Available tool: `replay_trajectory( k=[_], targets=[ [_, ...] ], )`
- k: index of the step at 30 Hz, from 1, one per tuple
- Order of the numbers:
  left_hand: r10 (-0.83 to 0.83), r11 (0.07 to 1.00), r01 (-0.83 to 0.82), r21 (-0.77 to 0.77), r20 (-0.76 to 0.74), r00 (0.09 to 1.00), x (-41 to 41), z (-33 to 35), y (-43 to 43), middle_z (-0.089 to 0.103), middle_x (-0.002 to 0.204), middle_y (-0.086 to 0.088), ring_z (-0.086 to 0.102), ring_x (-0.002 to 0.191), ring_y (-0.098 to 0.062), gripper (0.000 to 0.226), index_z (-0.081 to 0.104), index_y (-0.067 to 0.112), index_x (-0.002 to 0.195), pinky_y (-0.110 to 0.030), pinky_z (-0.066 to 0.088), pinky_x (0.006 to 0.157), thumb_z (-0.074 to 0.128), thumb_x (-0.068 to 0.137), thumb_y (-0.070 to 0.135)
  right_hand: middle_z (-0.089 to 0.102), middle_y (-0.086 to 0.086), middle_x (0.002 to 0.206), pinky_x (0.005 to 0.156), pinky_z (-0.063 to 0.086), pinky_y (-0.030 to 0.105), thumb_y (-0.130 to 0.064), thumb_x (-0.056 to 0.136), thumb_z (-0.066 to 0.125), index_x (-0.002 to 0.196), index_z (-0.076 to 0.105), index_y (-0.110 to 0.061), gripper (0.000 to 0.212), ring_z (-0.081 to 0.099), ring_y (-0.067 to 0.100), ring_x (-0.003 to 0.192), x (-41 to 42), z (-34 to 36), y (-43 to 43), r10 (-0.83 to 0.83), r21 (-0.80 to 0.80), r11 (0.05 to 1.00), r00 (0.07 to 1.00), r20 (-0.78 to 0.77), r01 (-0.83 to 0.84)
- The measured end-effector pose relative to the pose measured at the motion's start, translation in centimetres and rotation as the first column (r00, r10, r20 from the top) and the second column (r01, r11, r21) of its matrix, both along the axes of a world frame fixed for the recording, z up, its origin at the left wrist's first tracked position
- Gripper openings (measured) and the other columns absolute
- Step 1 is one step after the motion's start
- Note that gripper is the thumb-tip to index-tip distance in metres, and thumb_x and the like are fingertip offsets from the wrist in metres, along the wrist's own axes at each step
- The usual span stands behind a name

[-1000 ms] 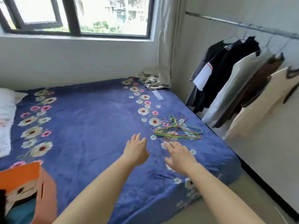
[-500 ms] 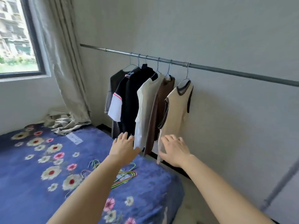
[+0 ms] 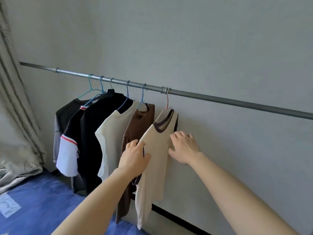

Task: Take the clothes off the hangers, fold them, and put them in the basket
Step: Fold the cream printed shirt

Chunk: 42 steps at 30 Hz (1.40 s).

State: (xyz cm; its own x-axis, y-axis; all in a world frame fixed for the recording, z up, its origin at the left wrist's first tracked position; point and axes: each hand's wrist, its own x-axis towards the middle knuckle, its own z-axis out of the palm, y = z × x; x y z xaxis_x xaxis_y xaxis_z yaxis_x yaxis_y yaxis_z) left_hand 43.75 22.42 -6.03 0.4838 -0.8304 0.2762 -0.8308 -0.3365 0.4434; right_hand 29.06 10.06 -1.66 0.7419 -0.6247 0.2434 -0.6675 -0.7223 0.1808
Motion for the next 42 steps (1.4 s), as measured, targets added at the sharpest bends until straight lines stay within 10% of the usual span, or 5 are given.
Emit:
replay_trajectory(
  k=[11,19,31,37,42],
  targets=[
    [0.207,0.968,-0.214,-0.129,-0.062,0.976,3.2,3.6,-17.1,0.043,0.14,0.0,0.039,0.128,-0.02,0.05,0.037,0.023,0.144,-0.034,0.047,0.09,0.05,0.096,0.033,0.038,0.01,0.145,0.109,0.03,0.044,-0.026,0.094,0.046,0.138,0.037,-0.011,0.047,0.034,0.029,0.133,5.7,9.2,-19.6,0.185,-0.327,0.934,0.978,0.097,-0.144],
    [0.274,0.938,-0.314,-0.147,-0.242,0.931,4.2,4.3,-23.4,0.061,0.062,-0.003,0.053,0.053,-0.016,0.041,0.065,0.01,0.074,-0.033,0.046,0.055,0.049,0.099,0.038,0.051,0.003,0.078,0.052,0.035,0.029,-0.03,0.098,0.042,0.111,0.046,-0.012,0.022,0.046,0.015,0.056,9.2,10.7,-25.1,0.192,-0.327,0.936,0.968,0.159,-0.132],
    [0.276,0.865,-0.367,-0.342,-0.288,0.917,1.5,8.4,-19.2,0.052,0.053,0.003,0.041,0.044,-0.008,0.043,0.068,0.013,0.067,-0.014,0.033,0.046,0.052,0.098,0.037,0.056,0.006,0.089,0.063,0.034,0.031,-0.028,0.093,0.048,0.108,0.052,-0.008,0.025,0.045,0.019,0.071,8.8,9.0,-25.8,0.293,-0.466,0.871,0.926,0.238,-0.156],
    [0.296,0.845,-0.413,-0.34,-0.346,0.89,-0.3,6.9,-13.5,0.042,0.038,0.009,0.038,0.039,-0.005,0.045,0.06,0.017,0.052,-0.012,0.034,0.045,0.059,0.095,0.03,0.065,0.01,0.114,0.108,0.03,0.051,-0.02,0.078,0.068,0.111,0.064,-0.008,0.035,0.058,0.03,0.113,8.9,4.2,-22.7,0.645,-0.409,0.762,0.641,0.416,-0.502],
    [0.362,0.851,-0.466,-0.244,-0.372,0.855,-1.7,6.2,-6.7,0.043,0.043,0.003,0.034,0.039,-0.007,0.05,0.061,0.004,0.055,-0.014,0.033,0.048,0.06,0.094,0.035,0.055,-0.011,0.076,0.062,0.037,0.016,-0.025,0.09,0.06,0.087,0.063,-0.016,0.01,0.05,0.005,0.067,9.2,3.0,-14.7,0.694,0.002,0.57,0.483,0.534,-0.822]
  ],
)
